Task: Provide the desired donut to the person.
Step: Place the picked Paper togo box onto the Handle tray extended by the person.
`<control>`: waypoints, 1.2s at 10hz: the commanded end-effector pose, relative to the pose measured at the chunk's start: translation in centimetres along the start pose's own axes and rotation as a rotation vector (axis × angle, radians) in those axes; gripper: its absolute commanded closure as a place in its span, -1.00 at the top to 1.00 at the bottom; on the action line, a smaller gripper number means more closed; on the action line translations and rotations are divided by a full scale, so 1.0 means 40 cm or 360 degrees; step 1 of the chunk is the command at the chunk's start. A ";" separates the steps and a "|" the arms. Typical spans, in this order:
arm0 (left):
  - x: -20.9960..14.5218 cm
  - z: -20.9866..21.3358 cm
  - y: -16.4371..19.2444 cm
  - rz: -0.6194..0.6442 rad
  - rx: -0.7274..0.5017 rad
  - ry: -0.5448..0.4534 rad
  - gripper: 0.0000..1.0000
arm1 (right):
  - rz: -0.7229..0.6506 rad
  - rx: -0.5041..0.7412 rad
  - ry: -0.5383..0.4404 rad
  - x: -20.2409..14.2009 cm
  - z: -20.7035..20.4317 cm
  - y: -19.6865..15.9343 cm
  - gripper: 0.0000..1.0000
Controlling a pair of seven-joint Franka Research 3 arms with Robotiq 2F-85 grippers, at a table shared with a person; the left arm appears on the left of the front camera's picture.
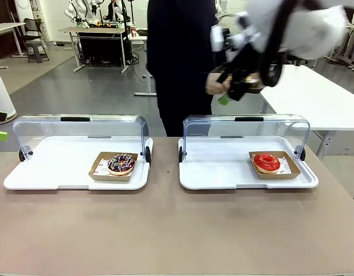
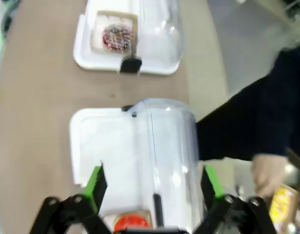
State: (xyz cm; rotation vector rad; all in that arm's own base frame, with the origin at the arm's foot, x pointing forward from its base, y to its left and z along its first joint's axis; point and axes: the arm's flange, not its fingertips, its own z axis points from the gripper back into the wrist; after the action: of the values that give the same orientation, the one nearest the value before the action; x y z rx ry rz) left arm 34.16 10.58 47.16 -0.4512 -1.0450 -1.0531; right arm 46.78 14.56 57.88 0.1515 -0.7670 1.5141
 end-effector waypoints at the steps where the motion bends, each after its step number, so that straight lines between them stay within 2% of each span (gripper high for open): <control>1: -0.008 -0.004 -0.002 -0.0028 0.0011 -0.0046 1.00 | -0.0035 -0.0122 -0.0182 -0.157 0.113 0.125 1.00; 3: -0.008 -0.004 -0.002 -0.0028 0.0011 -0.0046 1.00 | -0.0099 -0.0137 -0.0387 -0.272 0.182 0.170 1.00; 5: -0.008 -0.004 -0.002 -0.0028 0.0011 -0.0046 1.00 | -0.0209 -0.0078 -0.0474 -0.350 0.205 0.160 1.00; 10: -0.008 -0.004 -0.002 -0.0028 0.0011 -0.0046 1.00 | -0.0363 0.0060 -0.0524 -0.442 0.205 0.142 1.00; 12: -0.008 -0.004 -0.002 -0.0028 0.0011 -0.0046 1.00 | -0.0427 0.0031 -0.0488 -0.453 0.200 0.143 1.00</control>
State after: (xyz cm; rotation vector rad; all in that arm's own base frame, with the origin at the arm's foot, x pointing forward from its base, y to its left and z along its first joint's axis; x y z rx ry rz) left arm 34.18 10.59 47.15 -0.4513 -1.0441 -1.0528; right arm 40.57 -4.52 52.01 0.4885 -0.9201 1.2802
